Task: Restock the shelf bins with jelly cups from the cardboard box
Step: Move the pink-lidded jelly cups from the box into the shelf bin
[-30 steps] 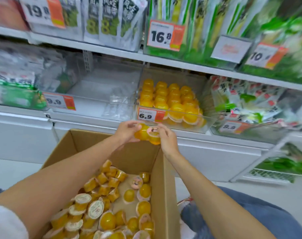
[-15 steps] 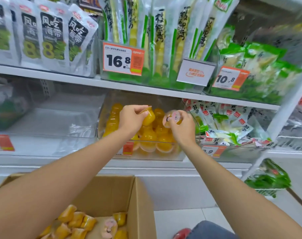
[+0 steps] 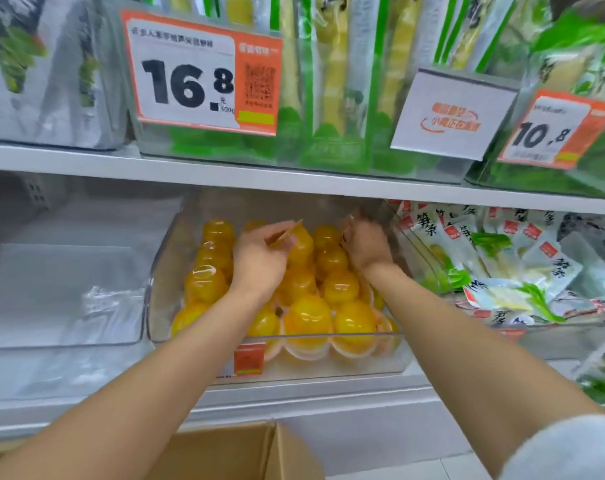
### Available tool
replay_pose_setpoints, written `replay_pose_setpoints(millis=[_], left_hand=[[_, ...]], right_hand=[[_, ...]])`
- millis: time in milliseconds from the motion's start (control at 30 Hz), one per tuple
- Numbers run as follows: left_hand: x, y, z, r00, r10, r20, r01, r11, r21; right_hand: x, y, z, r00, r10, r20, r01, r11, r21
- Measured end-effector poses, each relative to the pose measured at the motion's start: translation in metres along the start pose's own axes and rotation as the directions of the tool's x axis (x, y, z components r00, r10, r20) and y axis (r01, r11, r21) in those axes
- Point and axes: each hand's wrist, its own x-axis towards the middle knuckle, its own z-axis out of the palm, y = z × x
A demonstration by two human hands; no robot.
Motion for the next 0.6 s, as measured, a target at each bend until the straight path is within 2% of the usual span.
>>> replay_pose_setpoints(millis=[133, 200, 267, 467, 533, 600], left_hand=[[-0.003, 0.004, 0.002, 0.999, -0.034, 0.026, 0.031, 0.992, 0.122], [-0.007, 0.008, 0.003, 0.998, -0.034, 0.044, 0.025, 0.981, 0.193], [-0.008, 0.009, 0.002, 0.999, -0.031, 0.037, 0.022, 0.973, 0.231], [-0.008, 0.009, -0.001, 0.999, -0.048, 0.000, 0.047, 0.987, 0.156], [-0.007, 0.009, 0.000, 0.998, -0.065, -0.004, 0.064, 0.989, 0.135], [-0.008, 0.010, -0.001, 0.997, -0.075, -0.008, 0.075, 0.991, 0.113]], right_hand=[[0.012, -0.004, -0.006, 0.995, -0.069, 0.068, 0.080, 0.980, -0.182], [0.015, -0.004, -0.010, 0.990, -0.132, 0.043, 0.139, 0.933, -0.332], [0.014, -0.006, -0.015, 0.989, -0.144, 0.039, 0.148, 0.915, -0.374], [-0.006, -0.015, -0.040, 0.997, -0.052, 0.049, 0.062, 0.975, -0.214], [-0.018, -0.019, -0.046, 1.000, -0.007, 0.012, 0.008, 0.996, -0.089], [-0.031, -0.027, -0.053, 0.997, 0.082, -0.009, -0.081, 0.989, 0.125]])
